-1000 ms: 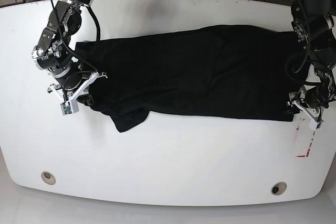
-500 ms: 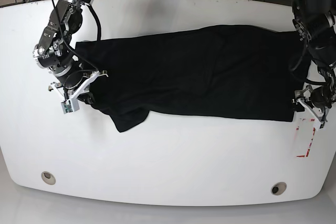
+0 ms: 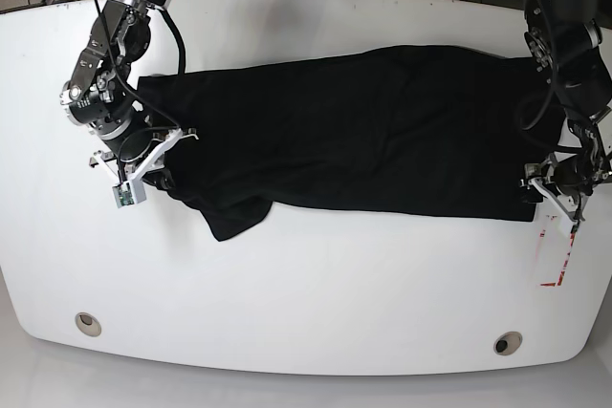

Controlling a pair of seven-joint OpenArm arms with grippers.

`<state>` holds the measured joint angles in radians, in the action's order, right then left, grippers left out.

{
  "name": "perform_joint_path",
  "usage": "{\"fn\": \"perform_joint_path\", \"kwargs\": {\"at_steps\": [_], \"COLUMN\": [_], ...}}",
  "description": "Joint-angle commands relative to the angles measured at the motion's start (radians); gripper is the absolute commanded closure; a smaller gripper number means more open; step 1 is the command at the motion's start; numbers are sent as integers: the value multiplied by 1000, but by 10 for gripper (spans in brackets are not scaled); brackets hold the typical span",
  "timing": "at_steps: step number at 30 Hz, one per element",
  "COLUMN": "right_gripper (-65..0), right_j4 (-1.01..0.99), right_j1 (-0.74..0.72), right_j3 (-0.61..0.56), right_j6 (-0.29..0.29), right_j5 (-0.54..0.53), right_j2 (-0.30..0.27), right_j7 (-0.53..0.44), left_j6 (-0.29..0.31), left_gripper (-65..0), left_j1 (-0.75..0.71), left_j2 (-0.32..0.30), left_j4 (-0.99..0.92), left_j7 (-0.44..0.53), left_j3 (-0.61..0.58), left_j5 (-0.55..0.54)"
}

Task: Fold the T-shirt properly
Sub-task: 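Lift the shirt with both grippers and swing it up toward the arms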

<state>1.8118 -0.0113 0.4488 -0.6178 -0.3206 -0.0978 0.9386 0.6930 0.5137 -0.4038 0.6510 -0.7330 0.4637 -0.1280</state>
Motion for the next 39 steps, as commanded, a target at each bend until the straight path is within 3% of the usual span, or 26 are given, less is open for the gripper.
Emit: {"fn": "perform_joint_path", "kwargs": {"at_steps": [1, 13, 16, 20, 21, 24, 32, 39], "right_gripper": [-2, -2, -2, -2, -2, -2, -2, -2], "right_j4": [19, 19, 19, 19, 19, 19, 24, 70], "right_j1": [-17, -14, -14, -16, -16, -16, -20, -26], "right_j3": [2, 2, 3, 3, 3, 3, 2, 0], "right_j6": [-1, -1, -1, -1, -1, -1, -1, -1], "right_j5": [-19, -19, -19, -19, -19, -19, -19, -18], "right_j2": [-12, -13, -15, -15, -15, -15, -15, -18], "right_j7": [-26, -26, -26, -28, -28, -28, -28, -28], "left_j6": [5, 5, 5, 1, -16, -48, -45, 5], "left_gripper": [-401, -385, -274, -19, 0, 0, 0, 0], "left_j1": [24, 46, 49, 43, 43, 43, 43, 16], "left_j2": [7, 52, 53, 53, 53, 53, 47, 47], "left_j4": [-10, -27, -27, -29, -29, -29, -26, 117], "left_j7": [-1, -1, 22, 99, 112, 123, 122, 39], "left_j3": [0, -1, -1, -1, -1, -1, 5, 27], "left_j5": [-8, -8, -8, -8, -8, -8, -17, -17]}}
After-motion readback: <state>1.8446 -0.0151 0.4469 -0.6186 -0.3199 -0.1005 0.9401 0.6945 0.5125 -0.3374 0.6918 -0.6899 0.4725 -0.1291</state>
